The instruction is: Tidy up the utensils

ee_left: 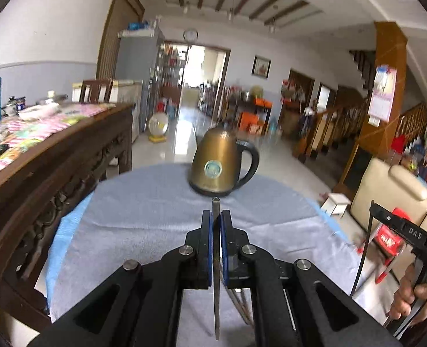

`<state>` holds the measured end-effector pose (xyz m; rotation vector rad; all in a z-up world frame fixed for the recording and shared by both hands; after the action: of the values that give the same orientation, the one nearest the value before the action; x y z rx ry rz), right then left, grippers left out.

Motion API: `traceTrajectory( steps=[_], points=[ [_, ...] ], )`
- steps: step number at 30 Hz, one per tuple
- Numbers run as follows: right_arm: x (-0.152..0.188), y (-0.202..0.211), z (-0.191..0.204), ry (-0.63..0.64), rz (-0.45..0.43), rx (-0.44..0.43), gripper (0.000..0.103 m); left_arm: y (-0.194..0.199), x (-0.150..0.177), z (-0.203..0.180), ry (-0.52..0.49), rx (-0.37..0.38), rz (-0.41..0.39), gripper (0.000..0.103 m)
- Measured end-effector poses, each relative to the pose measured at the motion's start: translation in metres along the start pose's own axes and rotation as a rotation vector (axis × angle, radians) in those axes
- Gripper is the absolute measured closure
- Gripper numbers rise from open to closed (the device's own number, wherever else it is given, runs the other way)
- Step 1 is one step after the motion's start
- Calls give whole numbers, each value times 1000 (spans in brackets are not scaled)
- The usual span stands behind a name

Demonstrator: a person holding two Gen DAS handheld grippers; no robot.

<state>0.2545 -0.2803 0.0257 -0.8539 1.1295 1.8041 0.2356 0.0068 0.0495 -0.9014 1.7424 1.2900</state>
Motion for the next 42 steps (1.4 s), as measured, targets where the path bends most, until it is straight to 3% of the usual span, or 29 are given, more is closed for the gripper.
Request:
traceTrajectory(
  steps=[9, 15, 20, 23, 33, 42],
  points=[
    [-6, 92, 52, -9, -206, -100, 96, 80, -23, -25, 3, 44, -145, 98],
    [-7, 105, 84, 0, -304, -146, 96, 119, -37, -38, 0, 88, -223, 98],
    [3, 95, 105, 25, -344, -125, 96, 120, -33, -51, -5, 115, -233, 98],
    [17, 80, 113, 54, -335, -102, 96, 108, -22, -55, -9, 110, -217, 98],
    [59, 63, 113, 126, -221, -101, 96, 69, 28, -52, 11, 74, -49, 98],
    [76, 70, 95, 61, -132, -137, 94, 65, 48, -52, 29, 95, 41, 98]
  ],
)
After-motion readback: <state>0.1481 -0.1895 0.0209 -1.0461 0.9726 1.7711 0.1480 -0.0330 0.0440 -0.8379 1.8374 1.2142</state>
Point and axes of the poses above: each gripper's, at about its wrist camera, not at the fingertips, and y roughly against the way its jaws point, z to its left, x to its underside, the point moved 5 cm from there along -y, roughly the way its jaws point
